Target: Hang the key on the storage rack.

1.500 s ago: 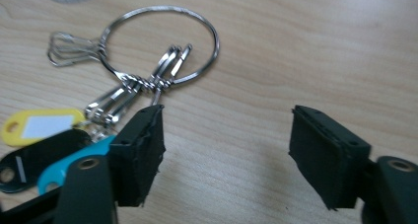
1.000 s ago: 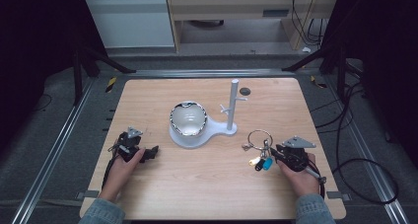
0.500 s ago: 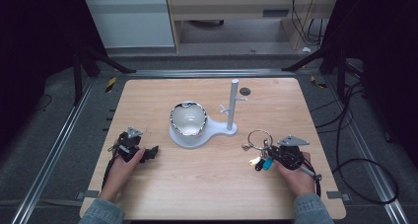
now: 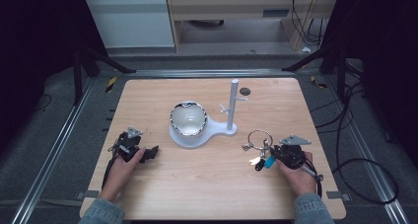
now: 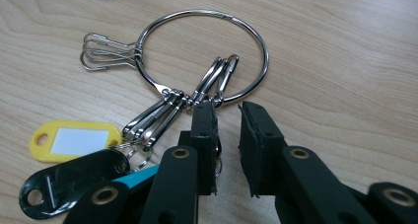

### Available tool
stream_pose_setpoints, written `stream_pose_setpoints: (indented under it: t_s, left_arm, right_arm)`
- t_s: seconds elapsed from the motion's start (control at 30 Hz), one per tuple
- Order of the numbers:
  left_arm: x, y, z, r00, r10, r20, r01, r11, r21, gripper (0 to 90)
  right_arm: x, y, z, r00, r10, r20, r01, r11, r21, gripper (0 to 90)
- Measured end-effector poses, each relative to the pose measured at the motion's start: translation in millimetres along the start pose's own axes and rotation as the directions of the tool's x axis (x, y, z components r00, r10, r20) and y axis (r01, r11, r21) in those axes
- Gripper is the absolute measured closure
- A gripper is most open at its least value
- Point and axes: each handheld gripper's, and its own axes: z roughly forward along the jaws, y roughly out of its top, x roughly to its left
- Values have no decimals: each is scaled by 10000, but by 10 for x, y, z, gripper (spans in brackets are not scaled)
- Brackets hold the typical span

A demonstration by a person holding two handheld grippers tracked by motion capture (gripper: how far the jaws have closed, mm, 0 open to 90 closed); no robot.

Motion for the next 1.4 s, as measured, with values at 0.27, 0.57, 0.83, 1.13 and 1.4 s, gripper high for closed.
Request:
stream_pose_setpoints:
  t_s: [0.27, 0.57, 0.83, 1.13, 1.4]
  left_arm:
    - [0, 0, 0, 10000, -1, -2, 1, 10000, -1, 0]
    - [0, 0, 0, 10000, -2, -2, 2, 10000, -1, 0]
    - [0, 0, 0, 10000, -4, -1, 4, 10000, -2, 0]
    - [-2, 0, 0, 10000, 28, 20, -28, 10000, -4, 0]
    - [-1, 0, 0, 10000, 36, 27, -36, 10000, -3, 0]
  right_arm:
    - [17, 15, 38, 9999, -10, -110, 10, 10000, -61, 752]
    - [58, 46, 45, 9997, -155, -170, 152, 9997, -201, 732]
    - [40, 25, 63, 9999, -44, -99, 44, 10000, 41, 744]
    - [-14, 9, 32, 9990, 217, -398, -210, 9996, 177, 882]
    - [-16, 36, 13, 9994, 46, -335, -48, 10000, -68, 886]
